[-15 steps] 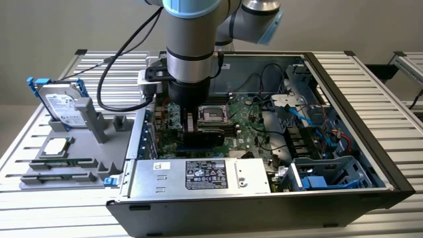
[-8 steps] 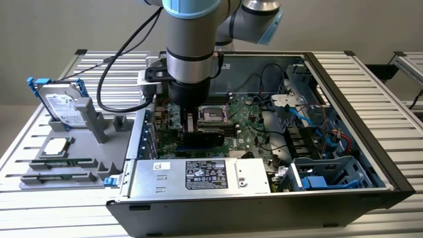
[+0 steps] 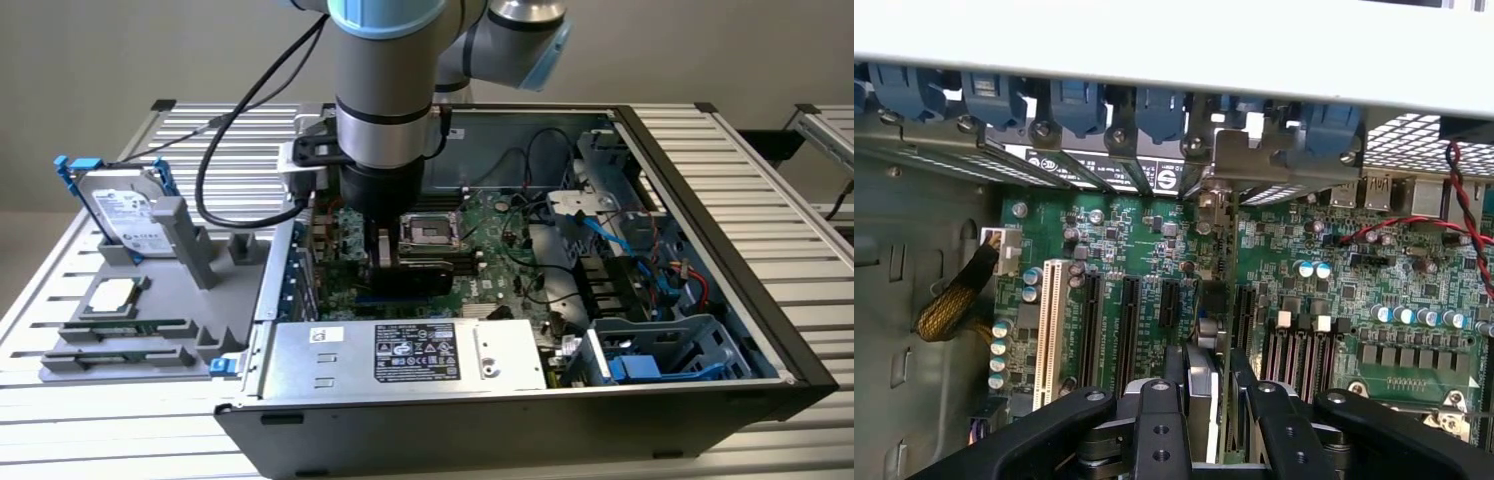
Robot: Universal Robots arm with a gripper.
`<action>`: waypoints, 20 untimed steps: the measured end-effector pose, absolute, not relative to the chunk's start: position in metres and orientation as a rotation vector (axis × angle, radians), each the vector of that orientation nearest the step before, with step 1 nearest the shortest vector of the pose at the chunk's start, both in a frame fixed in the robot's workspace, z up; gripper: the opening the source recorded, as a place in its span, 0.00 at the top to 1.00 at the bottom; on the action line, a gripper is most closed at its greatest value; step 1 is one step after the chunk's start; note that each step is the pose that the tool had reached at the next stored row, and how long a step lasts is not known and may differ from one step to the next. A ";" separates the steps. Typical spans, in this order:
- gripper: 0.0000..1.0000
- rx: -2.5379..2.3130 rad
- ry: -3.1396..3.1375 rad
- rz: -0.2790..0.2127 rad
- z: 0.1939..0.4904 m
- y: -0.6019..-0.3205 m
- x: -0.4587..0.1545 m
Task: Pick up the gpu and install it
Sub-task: 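Insert the gpu into the slot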
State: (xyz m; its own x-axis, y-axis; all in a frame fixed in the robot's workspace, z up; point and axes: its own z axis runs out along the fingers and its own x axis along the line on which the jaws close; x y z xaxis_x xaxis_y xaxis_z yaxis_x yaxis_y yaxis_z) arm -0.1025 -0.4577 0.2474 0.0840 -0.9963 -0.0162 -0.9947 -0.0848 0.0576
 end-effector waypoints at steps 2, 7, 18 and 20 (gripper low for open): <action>0.72 2.290 -2.102 -0.079 0.247 -0.458 -0.102; 0.72 2.293 -2.100 -0.079 0.246 -0.458 -0.102; 0.72 2.296 -2.097 -0.079 0.246 -0.458 -0.102; 0.72 2.296 -2.097 -0.080 0.246 -0.458 -0.102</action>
